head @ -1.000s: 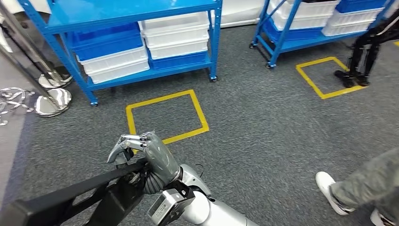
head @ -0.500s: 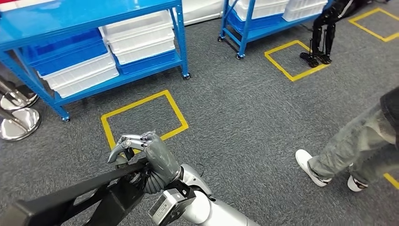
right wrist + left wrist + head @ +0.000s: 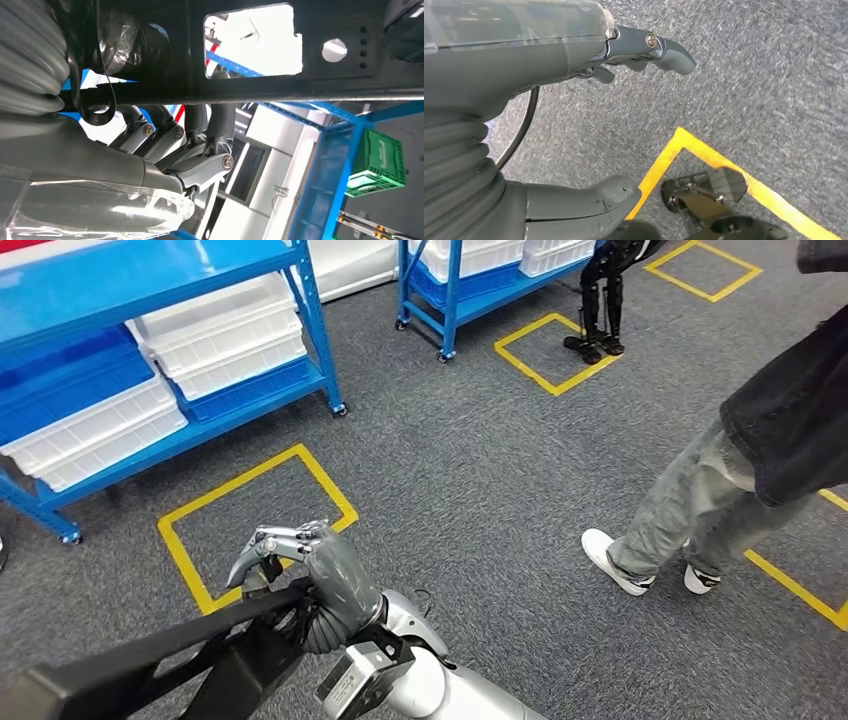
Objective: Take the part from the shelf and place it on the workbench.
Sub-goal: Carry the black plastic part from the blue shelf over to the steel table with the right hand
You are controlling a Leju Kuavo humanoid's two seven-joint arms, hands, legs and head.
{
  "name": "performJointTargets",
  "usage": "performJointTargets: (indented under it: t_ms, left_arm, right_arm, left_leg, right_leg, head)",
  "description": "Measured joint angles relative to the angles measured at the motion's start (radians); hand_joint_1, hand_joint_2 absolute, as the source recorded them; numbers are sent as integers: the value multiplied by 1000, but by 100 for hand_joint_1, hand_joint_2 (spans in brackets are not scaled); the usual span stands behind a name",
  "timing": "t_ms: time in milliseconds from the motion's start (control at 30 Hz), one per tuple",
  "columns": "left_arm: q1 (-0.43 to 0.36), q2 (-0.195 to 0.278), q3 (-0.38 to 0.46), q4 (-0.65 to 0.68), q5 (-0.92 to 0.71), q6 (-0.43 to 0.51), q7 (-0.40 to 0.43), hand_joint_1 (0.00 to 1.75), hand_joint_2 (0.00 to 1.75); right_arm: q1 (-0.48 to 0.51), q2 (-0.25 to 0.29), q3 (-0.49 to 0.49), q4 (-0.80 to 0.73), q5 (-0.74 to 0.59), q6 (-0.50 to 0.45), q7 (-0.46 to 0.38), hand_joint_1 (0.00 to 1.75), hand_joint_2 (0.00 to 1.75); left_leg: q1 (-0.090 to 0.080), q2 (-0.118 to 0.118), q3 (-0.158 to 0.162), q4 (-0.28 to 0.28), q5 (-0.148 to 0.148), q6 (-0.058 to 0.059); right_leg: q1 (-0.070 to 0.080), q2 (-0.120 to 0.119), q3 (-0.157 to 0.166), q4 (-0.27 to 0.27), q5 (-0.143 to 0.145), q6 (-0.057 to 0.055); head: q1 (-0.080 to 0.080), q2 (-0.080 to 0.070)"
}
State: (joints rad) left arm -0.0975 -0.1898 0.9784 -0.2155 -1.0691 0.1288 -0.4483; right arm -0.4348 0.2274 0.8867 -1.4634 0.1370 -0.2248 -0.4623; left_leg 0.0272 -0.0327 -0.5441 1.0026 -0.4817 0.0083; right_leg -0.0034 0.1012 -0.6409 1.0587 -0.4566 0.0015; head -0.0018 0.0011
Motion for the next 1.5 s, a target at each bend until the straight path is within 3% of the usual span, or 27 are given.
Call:
performJointTargets:
  t_ms: [100,167,200,233,300,367,400,467,533,600,667,700,767,800,833,900,967,1000,1067,1133,1167,1200,1233,1267,1333,1400,1500]
  left_arm:
    - [1,0,2,0,12,-6,0,0,175]
    - [2,1,8,0,31,-13,0,0,175]
    - [2,1,14,0,41,-18,0,0,175]
    - [1,1,20,0,52,-22,-1,0,175]
    - [0,0,33,0,71,-26,-6,0,175]
    - [0,0,47,0,87,-23,-13,0,175]
    - [0,0,54,0,93,-20,-15,0,175]
    - [-4,0,67,0,105,-16,-22,0,175]
    - [-7,0,78,0,115,-18,-29,0,175]
    - [-6,0,88,0,124,-23,-36,0,175]
    - [-1,0,97,0,129,-30,-40,0,175]
    - [1,0,100,0,132,-35,-42,0,175]
    - [2,1,105,0,137,-44,-47,0,175]
    - [2,2,108,0,140,-50,-50,0,175]
    - [2,3,112,0,143,-55,-53,0,175]
    - [0,3,121,0,147,-64,-58,0,175]
    - [-3,3,126,0,148,-69,-62,0,175]
    - [-3,4,126,0,148,-71,-63,0,175]
    - [-4,4,127,0,148,-72,-64,0,175]
    - [-3,5,129,0,148,-72,-65,0,175]
    - [-2,5,130,0,148,-72,-65,0,175]
    - [-1,5,131,0,148,-73,-64,0,175]
    - [-2,6,132,0,147,-74,-63,0,175]
    - [-4,6,133,0,144,-76,-60,0,175]
    - [-7,5,133,0,138,-80,-55,0,175]
    - [-7,5,132,0,132,-81,-52,0,175]
    - [-10,4,132,0,129,-81,-50,0,175]
  right_arm:
    - [0,-1,0,-2,0,0,0,175,175]
    - [1,-2,0,-3,0,0,0,175,175]
    - [2,-3,0,-3,0,0,0,175,175]
    - [2,-4,0,-3,0,0,0,175,175]
    - [2,-4,0,-7,0,0,0,175,175]
    - [2,-4,0,-10,0,0,0,175,175]
    - [2,-4,0,-11,0,0,0,175,175]
    - [3,-5,0,-13,0,0,0,175,175]
    - [3,-5,0,-15,0,0,0,175,175]
    - [2,-4,0,-15,0,0,0,175,175]
    - [4,-3,0,-14,0,0,0,175,175]
    - [5,-3,0,-13,0,0,0,175,175]
    - [6,-3,0,-13,0,0,0,175,175]
    - [6,-3,0,-13,0,0,0,175,175]
    - [5,-3,0,-13,0,0,0,175,175]
    - [6,-2,0,-13,1,0,0,175,175]
    - [8,-1,0,-13,2,-2,-1,175,175]
    - [10,-1,0,-14,2,-3,-1,175,175]
    - [11,-2,0,-15,3,-6,-2,175,175]
    - [13,-3,0,-15,4,-6,-2,175,175]
    - [14,-4,0,-15,4,-6,-2,175,175]
    - [15,-5,0,-15,4,-6,-2,175,175]
    - [15,-6,0,-15,4,-6,-2,175,175]
    - [15,-6,0,-15,4,-6,-2,175,175]
    - [13,-6,0,-16,2,-4,-2,175,175]
    - [11,-6,0,-16,0,1,-2,175,175]
    - [10,-6,0,-16,-1,5,-2,175,175]
  left_leg:
    - [-4,41,1,-8,5,17]
    - [-8,70,-1,-7,3,18]
    - [-8,83,0,-7,2,18]
    - [-8,95,1,-6,0,16]
    - [-10,116,5,-4,-5,9]
    - [-15,132,7,0,-11,-2]
    - [-17,141,8,0,-12,-7]
    - [-15,152,11,2,-18,-17]
    - [-10,115,-3,42,-52,-25]
    - [-7,60,-55,159,-115,-30]
    - [-7,42,-112,274,-151,-34]
    - [-6,40,-122,286,-140,-36]
    - [-2,28,-90,195,-67,-36]
    - [1,5,-63,129,-35,-36]
    - [4,-18,-40,71,-15,-35]
    - [4,-48,-21,26,-12,-30]
    - [3,-32,-17,18,-8,-18]
    - [4,-21,-14,12,-4,-10]
    - [4,7,-9,-1,4,8]
    - [-5,36,-9,-2,4,16]
    - [-8,50,-9,-1,2,18]
    - [-10,65,-9,-1,1,18]
    - [-12,78,-9,0,0,19]
    - [-14,90,-8,0,-2,18]
    - [-17,109,-3,1,-6,14]
    - [-20,123,-1,2,-9,7]
    - [-21,146,3,0,-12,-5]
  right_leg:
    - [-1,-80,-73,158,-91,10]
    - [-6,-93,-112,247,-122,14]
    - [-8,-96,-105,241,-111,15]
    - [-9,-102,-79,198,-84,15]
    - [-4,-139,-1,61,-29,9]
    - [5,-169,41,-19,-12,-1]
    - [10,-168,42,-26,-15,-4]
    - [8,-146,39,-32,-11,-14]
    - [2,-125,41,-39,-5,-26]
    - [-2,-104,42,-42,-2,-33]
    - [-2,-78,42,-40,-2,-35]
    - [-2,-63,42,-37,-3,-35]
    - [-3,-33,43,-31,-5,-32]
    - [-4,-19,42,-27,-7,-29]
    - [-3,-7,39,-22,-9,-25]
    - [-5,13,30,-18,-6,-12]
    - [-10,31,24,-22,0,3]
    - [-9,24,21,-18,-4,9]
    - [-4,-27,-8,44,-43,15]
    - [-4,-80,-68,168,-106,16]
    - [-5,-89,-93,221,-124,17]
    - [-6,-94,-103,243,-126,16]
    - [-6,-97,-93,227,-109,15]
    - [-6,-104,-62,174,-78,11]
    - [4,-146,15,35,-28,-3]
    - [16,-177,49,-31,-16,-13]
    - [19,-151,48,-38,-10,-20]
  head:
    - [1,0]
    - [1,0]
    - [2,0]
    - [2,0]
    - [2,0]
    - [1,0]
    - [1,0]
    - [1,0]
    - [1,0]
    - [1,0]
    - [1,0]
    - [1,0]
    - [1,0]
    - [1,0]
    - [1,0]
    - [1,0]
    - [1,0]
    - [1,0]
    - [1,0]
    - [2,0]
    - [2,0]
    - [2,0]
    - [2,0]
    - [2,0]
    - [2,0]
    - [2,0]
    - [2,0]
